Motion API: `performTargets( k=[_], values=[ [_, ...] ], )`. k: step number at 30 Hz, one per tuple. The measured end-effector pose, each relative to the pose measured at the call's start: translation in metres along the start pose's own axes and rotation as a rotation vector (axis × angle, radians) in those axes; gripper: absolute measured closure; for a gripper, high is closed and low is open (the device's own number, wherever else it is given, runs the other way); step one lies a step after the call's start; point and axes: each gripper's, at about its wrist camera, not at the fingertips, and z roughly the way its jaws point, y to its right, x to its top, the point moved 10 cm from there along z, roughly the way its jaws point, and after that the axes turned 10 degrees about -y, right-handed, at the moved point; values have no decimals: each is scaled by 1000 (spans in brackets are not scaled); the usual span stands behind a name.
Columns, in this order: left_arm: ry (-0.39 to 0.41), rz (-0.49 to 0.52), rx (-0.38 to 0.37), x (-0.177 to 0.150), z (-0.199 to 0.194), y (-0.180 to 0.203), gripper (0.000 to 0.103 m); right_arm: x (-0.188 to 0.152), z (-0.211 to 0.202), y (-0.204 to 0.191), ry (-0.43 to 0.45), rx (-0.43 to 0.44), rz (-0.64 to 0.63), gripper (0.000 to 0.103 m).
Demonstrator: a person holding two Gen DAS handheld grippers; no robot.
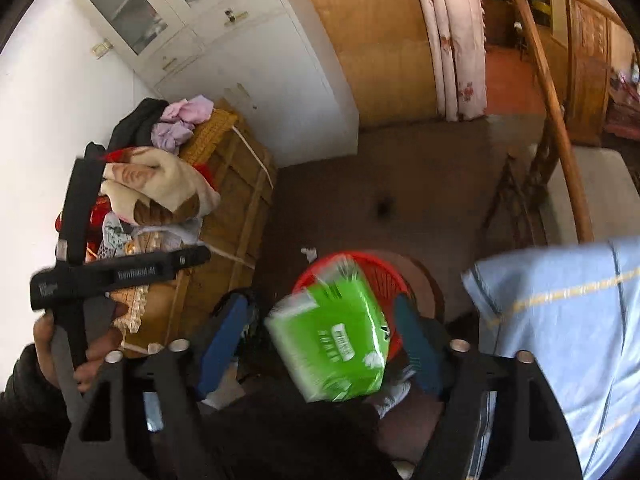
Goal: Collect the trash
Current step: 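Carry both items to the red wastebasket and open both tools to drop them, then return to the table and grasp the clear plastic cup with the left tool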
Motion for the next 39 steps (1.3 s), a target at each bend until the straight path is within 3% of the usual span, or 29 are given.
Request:
performTargets(
  k=[4,10,22,31,39],
  values=[
    [1,7,-14,6,0,7,14,0,-11,15,11,-26,30,25],
    [5,114,-47,14,-2,57,14,-13,-37,50,60,-66,140,25],
    [18,440,-119,-7,-15,208,14,-80,-120,126,214,-210,365,24],
    [1,733,-171,-65,-19,330,13,-164,-186,180,340,-330,600,21],
    [-54,1031,-212,-154,-12,424,12,-260,-231,212,436,-429,842,21]
  ],
)
